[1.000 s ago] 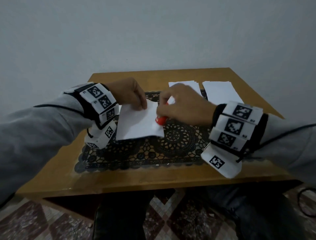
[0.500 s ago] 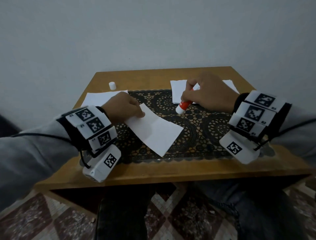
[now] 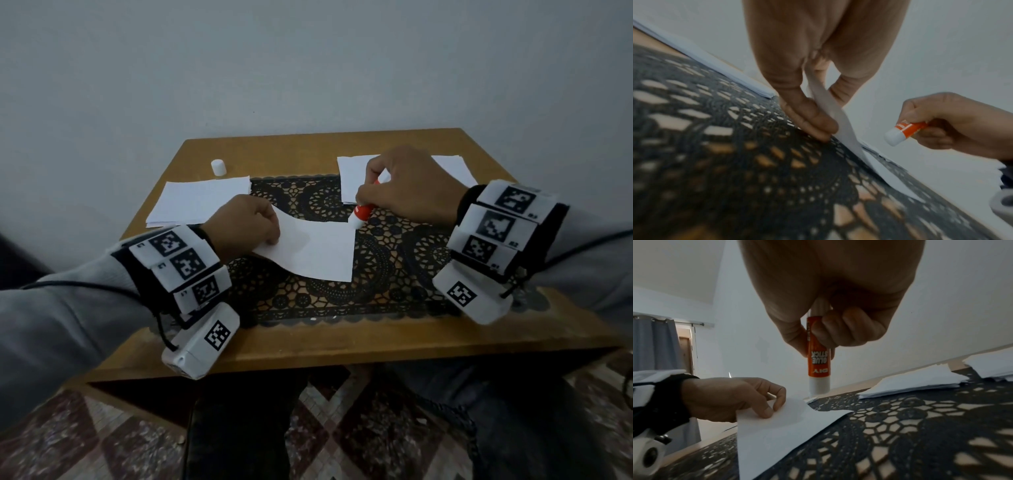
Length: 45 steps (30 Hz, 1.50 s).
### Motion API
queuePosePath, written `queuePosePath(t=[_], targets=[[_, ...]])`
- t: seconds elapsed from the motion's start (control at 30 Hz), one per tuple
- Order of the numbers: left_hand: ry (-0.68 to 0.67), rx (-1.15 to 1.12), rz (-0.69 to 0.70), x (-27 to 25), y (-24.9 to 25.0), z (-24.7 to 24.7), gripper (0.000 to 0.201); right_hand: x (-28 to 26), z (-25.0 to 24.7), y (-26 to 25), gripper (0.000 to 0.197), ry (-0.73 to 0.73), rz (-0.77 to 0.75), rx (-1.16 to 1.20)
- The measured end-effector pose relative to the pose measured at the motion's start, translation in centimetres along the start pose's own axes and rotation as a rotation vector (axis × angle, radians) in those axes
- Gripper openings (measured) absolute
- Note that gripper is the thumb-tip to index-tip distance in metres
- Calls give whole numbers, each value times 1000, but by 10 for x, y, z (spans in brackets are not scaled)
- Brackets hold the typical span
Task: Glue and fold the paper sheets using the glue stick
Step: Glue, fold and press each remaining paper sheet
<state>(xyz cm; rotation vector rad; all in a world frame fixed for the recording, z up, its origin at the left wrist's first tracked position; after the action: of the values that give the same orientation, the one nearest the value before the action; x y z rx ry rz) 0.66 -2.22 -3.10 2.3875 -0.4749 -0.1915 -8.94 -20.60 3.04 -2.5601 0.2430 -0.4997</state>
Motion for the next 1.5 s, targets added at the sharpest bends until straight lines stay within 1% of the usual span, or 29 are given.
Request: queuePosePath(t=[0.17, 0.3, 0.47, 0.6, 0.83, 1.2, 1.37, 1.5], targets=[[-83, 156, 24, 1, 3, 10, 10, 3, 11, 6, 25, -16, -2, -71], [-129, 232, 61, -3, 6, 17, 14, 9, 17, 9, 23, -16, -8, -119], [-131, 287, 88, -3, 9, 17, 21, 10, 27, 7, 25, -63, -39, -170], [-154, 339, 126, -2, 12, 20, 25, 8, 29, 3, 23, -70, -62, -187], [-176, 376, 163, 1, 14, 24, 27, 7, 30, 1, 19, -99, -67, -200], [-181, 387, 156, 4, 13, 26, 33, 2, 34, 0, 23, -127, -71, -180], [-184, 379, 160, 3, 14, 26, 30, -10, 35, -5, 24, -152, -79, -149], [-187, 382, 155, 3, 14, 26, 26, -23, 37, -12, 21, -176, -108, -151]])
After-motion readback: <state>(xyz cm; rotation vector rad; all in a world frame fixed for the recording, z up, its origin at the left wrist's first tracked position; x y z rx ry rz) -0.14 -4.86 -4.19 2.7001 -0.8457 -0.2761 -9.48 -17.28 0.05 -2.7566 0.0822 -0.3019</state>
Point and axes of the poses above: each hand's wrist, its own x-axis towards the middle knuckle, its own z-axis out of the palm, y = z × x, the point moved 9 cm from there along x, towards the middle knuckle, and after that the axes turned 8 degrees about y, right-handed, at the moved point
